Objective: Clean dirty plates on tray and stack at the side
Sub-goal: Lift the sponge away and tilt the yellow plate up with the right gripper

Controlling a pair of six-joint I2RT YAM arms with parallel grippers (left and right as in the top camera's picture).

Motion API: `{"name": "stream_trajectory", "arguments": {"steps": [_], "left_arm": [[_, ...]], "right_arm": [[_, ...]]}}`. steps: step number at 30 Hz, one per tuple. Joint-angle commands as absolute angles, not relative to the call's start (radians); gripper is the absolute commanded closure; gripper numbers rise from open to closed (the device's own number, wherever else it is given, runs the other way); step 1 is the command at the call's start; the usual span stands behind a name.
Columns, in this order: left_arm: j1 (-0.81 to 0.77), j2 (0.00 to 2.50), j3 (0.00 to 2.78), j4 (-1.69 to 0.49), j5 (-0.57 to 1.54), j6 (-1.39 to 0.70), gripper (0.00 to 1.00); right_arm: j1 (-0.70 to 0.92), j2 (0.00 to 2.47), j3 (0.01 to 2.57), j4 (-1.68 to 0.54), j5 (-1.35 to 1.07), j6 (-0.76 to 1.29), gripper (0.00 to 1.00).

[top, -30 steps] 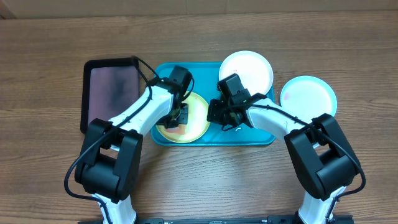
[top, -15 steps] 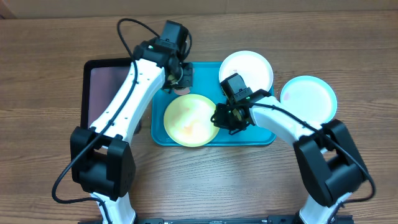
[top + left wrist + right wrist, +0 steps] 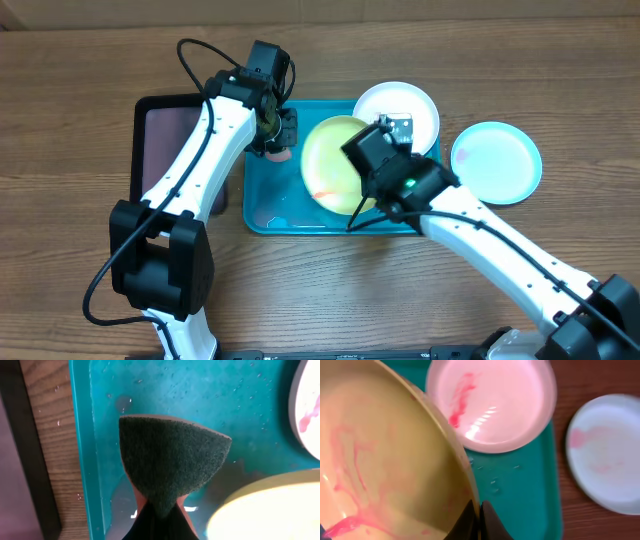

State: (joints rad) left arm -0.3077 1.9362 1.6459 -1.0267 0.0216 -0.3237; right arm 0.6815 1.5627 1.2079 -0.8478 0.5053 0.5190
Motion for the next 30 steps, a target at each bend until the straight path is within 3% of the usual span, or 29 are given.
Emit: {"name": "stream_trajectory", "arguments": {"steps": [1,14,30], "left_arm": [[-0.314,1.943,1.631,-1.013,0.011,-0.376,0.96],[-0.314,1.943,1.631,-1.001,0.011,-0.405,0.96],[-0.314,1.943,1.631,-0.999,0.011,-0.405,0.96]], "right_arm": [[0.744,1.554,1.226,-0.864,0.883,0.515,0.96],[0.966,1.554,1.226,-0.896,1.448,0.515,0.96],[0.989,1.554,1.226,-0.900,1.525,0.463,0.96]]}}
